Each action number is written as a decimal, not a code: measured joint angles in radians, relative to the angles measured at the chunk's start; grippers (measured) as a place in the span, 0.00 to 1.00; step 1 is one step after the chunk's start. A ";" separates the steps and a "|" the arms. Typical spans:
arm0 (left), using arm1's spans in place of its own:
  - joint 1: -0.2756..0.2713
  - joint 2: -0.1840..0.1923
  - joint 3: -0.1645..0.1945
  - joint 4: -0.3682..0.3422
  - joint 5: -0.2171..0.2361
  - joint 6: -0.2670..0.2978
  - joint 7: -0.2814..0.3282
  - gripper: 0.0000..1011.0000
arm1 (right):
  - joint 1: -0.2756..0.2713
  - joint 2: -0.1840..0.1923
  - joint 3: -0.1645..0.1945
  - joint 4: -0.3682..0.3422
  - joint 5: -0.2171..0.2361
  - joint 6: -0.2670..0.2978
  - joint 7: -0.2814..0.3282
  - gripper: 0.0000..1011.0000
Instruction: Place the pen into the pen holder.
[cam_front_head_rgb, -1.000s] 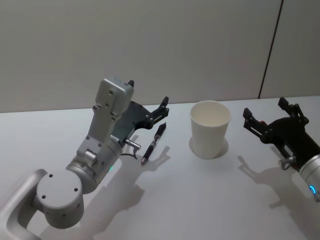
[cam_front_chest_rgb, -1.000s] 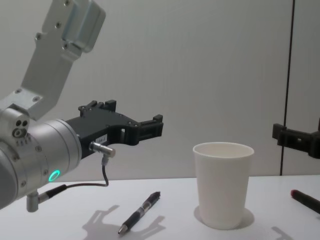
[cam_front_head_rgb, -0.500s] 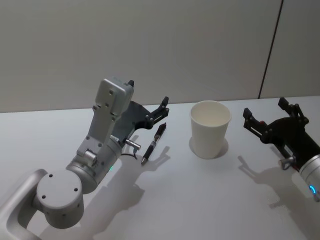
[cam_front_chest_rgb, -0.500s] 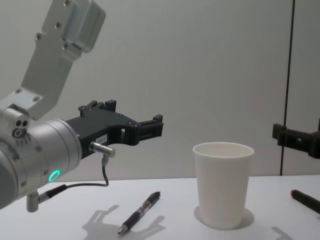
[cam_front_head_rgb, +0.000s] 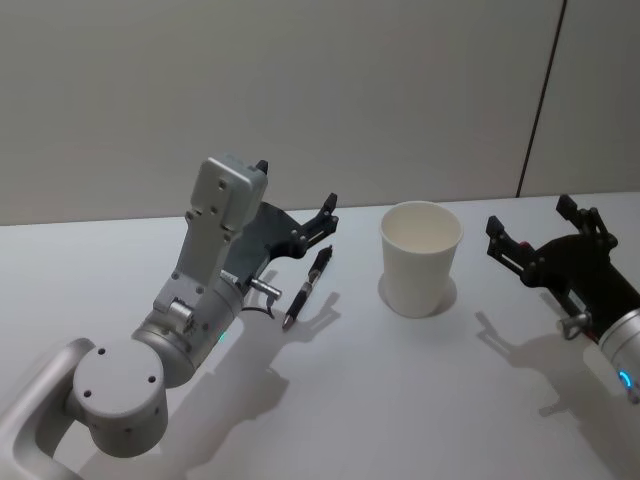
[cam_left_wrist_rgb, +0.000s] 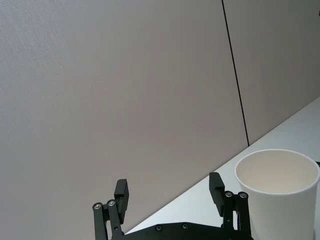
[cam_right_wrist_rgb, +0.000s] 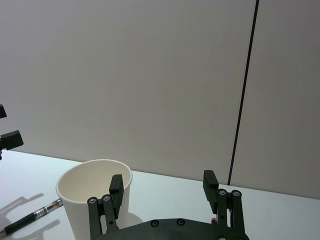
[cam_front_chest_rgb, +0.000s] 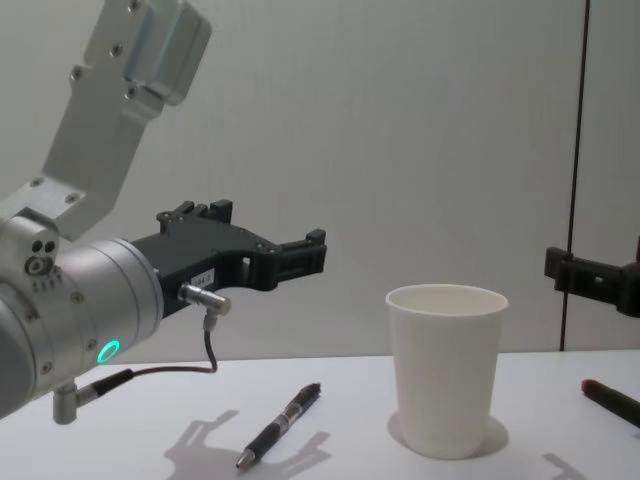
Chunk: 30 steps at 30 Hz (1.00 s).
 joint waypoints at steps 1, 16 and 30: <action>0.000 0.000 0.000 0.000 0.000 0.000 0.000 0.99 | 0.000 0.000 0.000 0.000 0.000 0.000 0.000 0.99; 0.000 0.000 0.000 0.000 0.000 0.000 0.000 0.99 | 0.000 0.000 0.000 0.000 0.000 0.000 0.000 0.99; 0.000 0.000 0.000 0.000 0.000 0.000 0.000 0.99 | 0.014 -0.035 -0.016 0.007 -0.027 0.058 -0.046 0.99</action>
